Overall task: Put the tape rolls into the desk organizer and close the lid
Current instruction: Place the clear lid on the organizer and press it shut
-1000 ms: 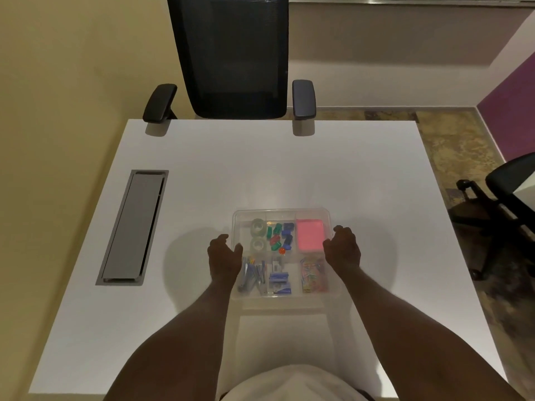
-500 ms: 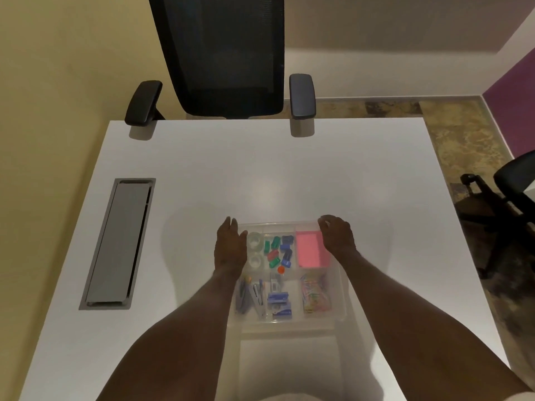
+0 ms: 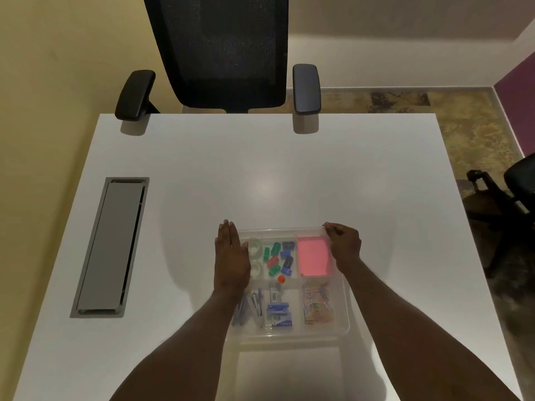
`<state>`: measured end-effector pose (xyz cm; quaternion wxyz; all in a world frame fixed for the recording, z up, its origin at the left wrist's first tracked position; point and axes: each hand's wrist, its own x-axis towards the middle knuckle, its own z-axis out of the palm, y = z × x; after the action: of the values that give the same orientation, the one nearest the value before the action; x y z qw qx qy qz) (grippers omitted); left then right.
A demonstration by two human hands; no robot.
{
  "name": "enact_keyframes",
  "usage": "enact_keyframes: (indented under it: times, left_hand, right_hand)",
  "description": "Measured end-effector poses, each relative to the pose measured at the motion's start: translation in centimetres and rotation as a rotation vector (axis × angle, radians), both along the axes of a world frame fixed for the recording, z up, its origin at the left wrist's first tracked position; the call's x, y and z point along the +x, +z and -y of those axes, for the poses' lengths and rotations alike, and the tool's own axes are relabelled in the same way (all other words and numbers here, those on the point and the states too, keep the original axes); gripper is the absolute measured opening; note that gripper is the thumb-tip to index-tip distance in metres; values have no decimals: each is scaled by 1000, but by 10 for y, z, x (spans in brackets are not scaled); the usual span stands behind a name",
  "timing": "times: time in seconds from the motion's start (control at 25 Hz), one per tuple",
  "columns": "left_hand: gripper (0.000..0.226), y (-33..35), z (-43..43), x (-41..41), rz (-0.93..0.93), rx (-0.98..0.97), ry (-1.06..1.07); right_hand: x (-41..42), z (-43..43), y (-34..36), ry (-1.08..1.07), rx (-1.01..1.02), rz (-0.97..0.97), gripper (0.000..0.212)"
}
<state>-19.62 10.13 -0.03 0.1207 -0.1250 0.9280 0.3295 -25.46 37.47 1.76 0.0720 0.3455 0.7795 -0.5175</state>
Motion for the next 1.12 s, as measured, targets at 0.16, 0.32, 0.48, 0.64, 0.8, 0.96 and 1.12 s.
enact_keyframes:
  times: [0.16,0.32,0.48,0.64,0.8,0.96,1.12]
  left_hand:
    - [65,-4,0,3,-3,-206,-89]
    - [65,2,-5,11,-50,-324,-176]
    - [71,11,-35,34,-7,-232,-442]
    - [92,16,-63,54,96,-291,-476]
    - [98,29,-71,49,195,-266,-444]
    - [100,34,-74,46,240,-245,-436]
    - [100,40,-69,45,231,-253,-479]
  right_hand:
    - [2,4,3,22,24,-6,22]
    - [16,10,10,99,111,-29,26]
    - [48,8,17,99,108,-17,34]
    - [85,-1,22,110,77,-15,29]
    - [130,-7,19,85,93,-34,24]
    - [185,-10,20,55,16,-50,17]
    - [227,-9,12,23,-98,-21,14]
